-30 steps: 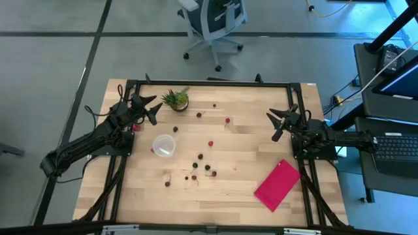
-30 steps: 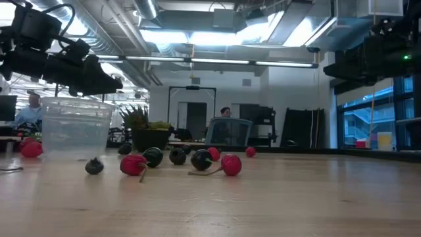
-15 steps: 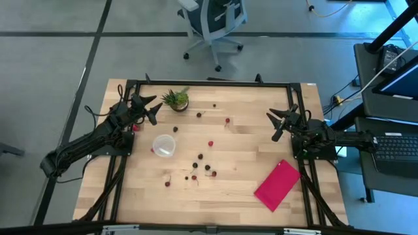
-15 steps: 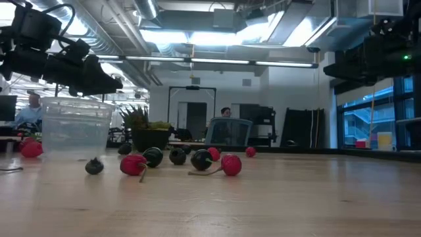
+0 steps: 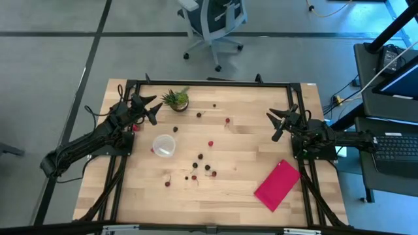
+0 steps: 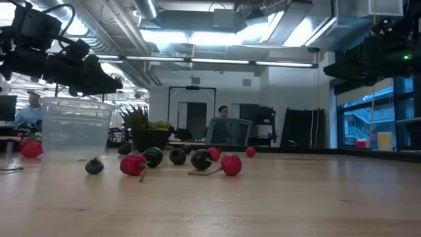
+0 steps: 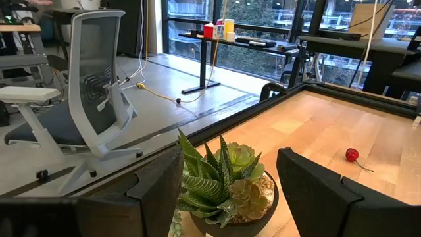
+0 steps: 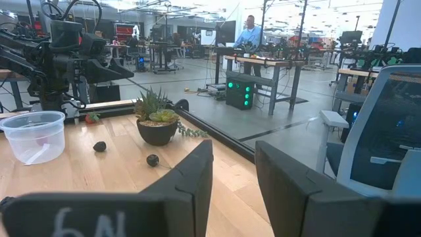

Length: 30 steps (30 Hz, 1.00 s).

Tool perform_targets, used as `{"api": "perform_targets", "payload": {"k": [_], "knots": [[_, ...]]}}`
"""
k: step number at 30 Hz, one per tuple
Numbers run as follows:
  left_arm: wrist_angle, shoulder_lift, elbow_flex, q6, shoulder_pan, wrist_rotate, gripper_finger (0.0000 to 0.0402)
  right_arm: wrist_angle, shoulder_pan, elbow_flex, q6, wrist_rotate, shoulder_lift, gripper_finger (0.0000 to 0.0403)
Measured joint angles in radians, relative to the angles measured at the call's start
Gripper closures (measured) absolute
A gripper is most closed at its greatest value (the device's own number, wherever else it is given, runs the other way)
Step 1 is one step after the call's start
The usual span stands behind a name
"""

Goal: Pick and placing Produce into tupperware

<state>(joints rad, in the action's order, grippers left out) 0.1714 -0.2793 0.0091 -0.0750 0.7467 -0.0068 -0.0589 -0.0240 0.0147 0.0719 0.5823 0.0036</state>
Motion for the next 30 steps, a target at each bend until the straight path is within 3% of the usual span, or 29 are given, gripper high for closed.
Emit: {"api": "perform_targets", "payload": {"k": [22, 30], "knots": [[0.000, 0.000, 0.000, 0.000, 0.000, 0.000, 0.0162, 0.000, 0.000, 0.000, 0.001, 0.000, 0.000, 0.0286], [0.000, 0.000, 0.000, 0.000, 0.000, 0.000, 0.0163, 0.000, 0.000, 0.000, 0.086, 0.000, 0.000, 0.0286]]}}
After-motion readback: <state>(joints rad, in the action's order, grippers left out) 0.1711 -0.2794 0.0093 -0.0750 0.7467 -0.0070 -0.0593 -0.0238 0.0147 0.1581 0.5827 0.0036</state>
